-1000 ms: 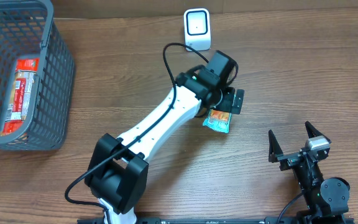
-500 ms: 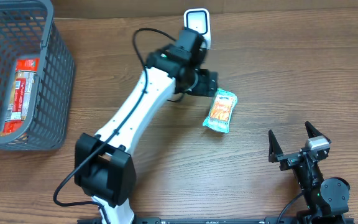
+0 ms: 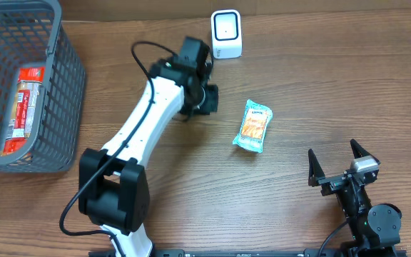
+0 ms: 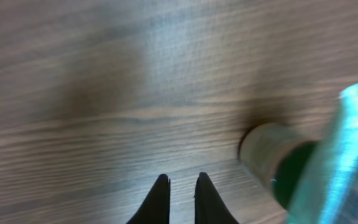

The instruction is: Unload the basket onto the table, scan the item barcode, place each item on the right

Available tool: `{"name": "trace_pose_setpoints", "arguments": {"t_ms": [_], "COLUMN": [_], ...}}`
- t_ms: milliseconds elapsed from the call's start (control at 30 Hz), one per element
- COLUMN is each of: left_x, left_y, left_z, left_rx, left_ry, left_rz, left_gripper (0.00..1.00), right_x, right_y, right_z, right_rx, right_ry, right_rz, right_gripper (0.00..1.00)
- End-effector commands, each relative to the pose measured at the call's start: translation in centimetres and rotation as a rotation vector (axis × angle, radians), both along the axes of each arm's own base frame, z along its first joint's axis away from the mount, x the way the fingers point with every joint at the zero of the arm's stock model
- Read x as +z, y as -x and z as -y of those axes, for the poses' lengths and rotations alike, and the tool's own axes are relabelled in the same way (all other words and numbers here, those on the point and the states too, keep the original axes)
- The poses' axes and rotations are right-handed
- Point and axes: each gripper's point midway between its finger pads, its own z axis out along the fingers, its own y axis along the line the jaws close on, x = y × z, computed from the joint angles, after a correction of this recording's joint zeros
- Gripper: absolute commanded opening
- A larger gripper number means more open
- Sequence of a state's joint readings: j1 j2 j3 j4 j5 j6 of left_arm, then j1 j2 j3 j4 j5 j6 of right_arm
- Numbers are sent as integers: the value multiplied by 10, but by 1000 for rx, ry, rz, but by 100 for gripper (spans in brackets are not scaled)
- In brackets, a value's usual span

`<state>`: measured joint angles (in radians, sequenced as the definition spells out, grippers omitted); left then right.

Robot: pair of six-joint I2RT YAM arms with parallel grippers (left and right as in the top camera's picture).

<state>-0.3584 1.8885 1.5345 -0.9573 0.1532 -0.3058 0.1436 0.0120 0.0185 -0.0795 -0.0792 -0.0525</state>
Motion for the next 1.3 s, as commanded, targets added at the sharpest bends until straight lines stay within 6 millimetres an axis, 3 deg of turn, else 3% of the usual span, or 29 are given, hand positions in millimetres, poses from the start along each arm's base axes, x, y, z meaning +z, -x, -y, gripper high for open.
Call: {"name": "trace_pose_setpoints", "arguments": {"t_ms": [0, 133, 400, 633, 1267], "left_x": [-27, -47, -56, -56, -50], "left_y": [19, 28, 32, 27, 57], "left_z": [3, 17, 45, 52, 88], "left_rx": [-8, -43, -84, -71, -150], "left_ry": [-16, 24, 81, 99, 224], "left_rz": [-36, -36, 7, 36, -55], "left_gripper": [5, 7, 8, 9, 9], "right_x": [-2, -2, -2, -2, -2], "right_y": [0, 0, 0, 0, 0], "right_z": [1, 1, 1, 1, 1], "right_rx": [-4, -3, -4, -4, -4], "right_ry": [4, 4, 4, 4, 4], "right_rz": [3, 3, 3, 3, 3], "right_gripper": [100, 100, 100, 100, 100]}}
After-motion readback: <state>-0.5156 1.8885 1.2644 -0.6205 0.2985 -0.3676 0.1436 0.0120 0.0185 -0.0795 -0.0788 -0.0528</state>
